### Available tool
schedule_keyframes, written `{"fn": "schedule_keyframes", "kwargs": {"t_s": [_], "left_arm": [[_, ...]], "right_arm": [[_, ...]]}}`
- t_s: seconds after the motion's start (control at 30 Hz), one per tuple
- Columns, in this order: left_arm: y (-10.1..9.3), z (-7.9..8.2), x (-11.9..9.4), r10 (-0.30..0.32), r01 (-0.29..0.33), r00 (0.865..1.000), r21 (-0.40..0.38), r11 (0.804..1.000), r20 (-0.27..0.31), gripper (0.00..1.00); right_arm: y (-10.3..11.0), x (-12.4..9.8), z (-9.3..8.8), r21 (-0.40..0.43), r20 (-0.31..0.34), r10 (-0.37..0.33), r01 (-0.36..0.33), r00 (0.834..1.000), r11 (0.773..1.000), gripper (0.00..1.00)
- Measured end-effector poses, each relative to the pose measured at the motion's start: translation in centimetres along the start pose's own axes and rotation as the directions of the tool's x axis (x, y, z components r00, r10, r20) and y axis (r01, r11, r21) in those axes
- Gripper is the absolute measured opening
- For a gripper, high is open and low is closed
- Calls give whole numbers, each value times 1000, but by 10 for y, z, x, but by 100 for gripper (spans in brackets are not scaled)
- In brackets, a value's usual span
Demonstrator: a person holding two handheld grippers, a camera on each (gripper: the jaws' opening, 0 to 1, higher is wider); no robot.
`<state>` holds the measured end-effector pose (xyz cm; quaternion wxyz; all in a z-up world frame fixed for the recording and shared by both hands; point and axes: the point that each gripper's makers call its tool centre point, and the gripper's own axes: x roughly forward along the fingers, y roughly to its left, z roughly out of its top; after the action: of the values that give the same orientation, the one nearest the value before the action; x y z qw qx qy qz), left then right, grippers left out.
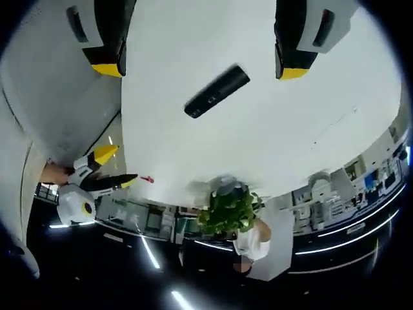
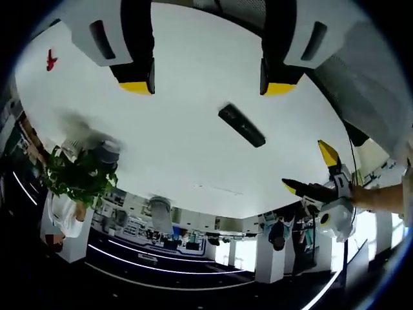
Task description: Press the specified remote control buttons in sequence, fully releasing each button before pressing the next.
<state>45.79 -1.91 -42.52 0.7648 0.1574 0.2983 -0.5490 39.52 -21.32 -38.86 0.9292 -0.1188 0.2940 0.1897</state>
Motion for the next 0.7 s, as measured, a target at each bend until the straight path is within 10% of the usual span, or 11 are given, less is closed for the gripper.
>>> {"fn": "schedule_keyframes", "kwargs": {"t_s": [0.3,0.7], "left_arm": [[25,-24,43,-81,126,973,207,970,-216,83],[38,-40,77,-143,220,929,199,955,-342,53]], "right_arm": [[-3,-1,-3,0,-19,-9,9,1000,1000,59],[-9,-3,-5,10,-27,-26,27,999,1000,50]]}}
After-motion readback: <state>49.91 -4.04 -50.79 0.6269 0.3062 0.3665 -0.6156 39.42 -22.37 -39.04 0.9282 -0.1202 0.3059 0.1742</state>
